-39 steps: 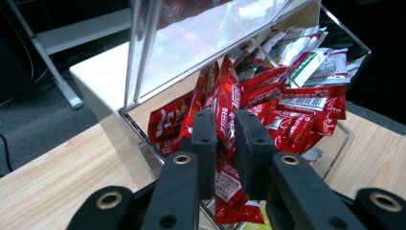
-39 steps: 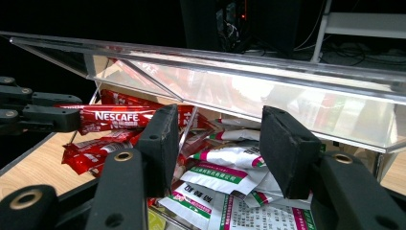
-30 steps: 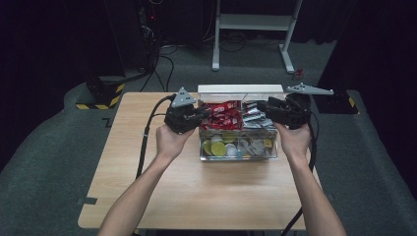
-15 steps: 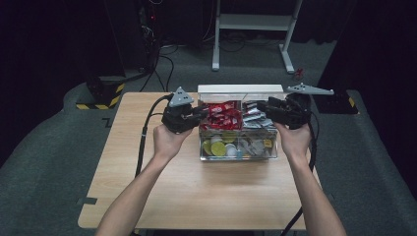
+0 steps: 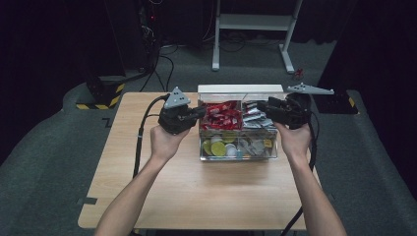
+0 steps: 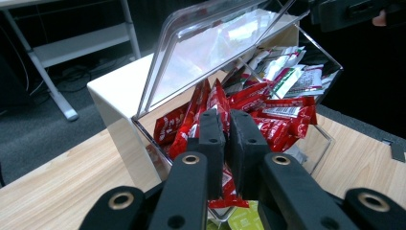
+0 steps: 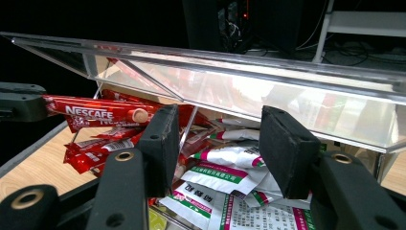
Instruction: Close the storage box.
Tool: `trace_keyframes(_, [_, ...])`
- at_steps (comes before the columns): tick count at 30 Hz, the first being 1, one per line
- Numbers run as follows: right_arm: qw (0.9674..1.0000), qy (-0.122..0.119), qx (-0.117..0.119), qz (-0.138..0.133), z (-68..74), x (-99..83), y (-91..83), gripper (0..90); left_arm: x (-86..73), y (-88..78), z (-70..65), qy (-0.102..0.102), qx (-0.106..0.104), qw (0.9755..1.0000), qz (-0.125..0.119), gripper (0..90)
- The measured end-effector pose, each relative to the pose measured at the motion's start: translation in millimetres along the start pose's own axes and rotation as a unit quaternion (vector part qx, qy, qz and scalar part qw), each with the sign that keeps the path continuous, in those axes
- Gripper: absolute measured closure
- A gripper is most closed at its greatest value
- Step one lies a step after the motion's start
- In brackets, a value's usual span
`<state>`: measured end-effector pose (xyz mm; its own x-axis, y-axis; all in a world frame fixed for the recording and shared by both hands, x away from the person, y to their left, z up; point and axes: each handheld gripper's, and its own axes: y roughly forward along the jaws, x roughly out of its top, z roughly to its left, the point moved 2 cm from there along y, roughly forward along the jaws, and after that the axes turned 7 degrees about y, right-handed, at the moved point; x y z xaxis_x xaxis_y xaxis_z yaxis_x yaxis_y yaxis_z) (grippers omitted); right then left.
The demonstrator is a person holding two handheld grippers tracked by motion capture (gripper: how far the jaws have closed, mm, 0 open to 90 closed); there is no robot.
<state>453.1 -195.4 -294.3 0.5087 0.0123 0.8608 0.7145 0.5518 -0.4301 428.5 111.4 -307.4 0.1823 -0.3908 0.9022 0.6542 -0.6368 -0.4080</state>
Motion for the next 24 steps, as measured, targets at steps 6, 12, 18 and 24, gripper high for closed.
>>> trace_keyframes(6, [1.0000,0.001,-0.002,-0.001,0.6,-0.1,0.1,48.7,-0.1,-8.4,-2.2,0.007,-0.004,0.9999,-0.008,86.2])
trace_keyframes(12, [1.0000,0.000,-0.001,0.000,0.4,0.0,0.3,48.7,0.0,-15.8,-2.6,0.008,-0.009,0.9998,-0.018,86.7])
trace_keyframes(18, [1.0000,0.002,-0.002,-0.001,0.6,-0.1,0.4,48.7,-2.2,-25.3,0.1,-0.004,-0.016,0.9994,-0.032,86.7])
trace_keyframes(24, [1.0000,0.001,0.000,-0.001,0.2,-0.3,0.3,48.8,-4.6,-30.1,3.2,-0.008,-0.019,0.9993,-0.033,86.8])
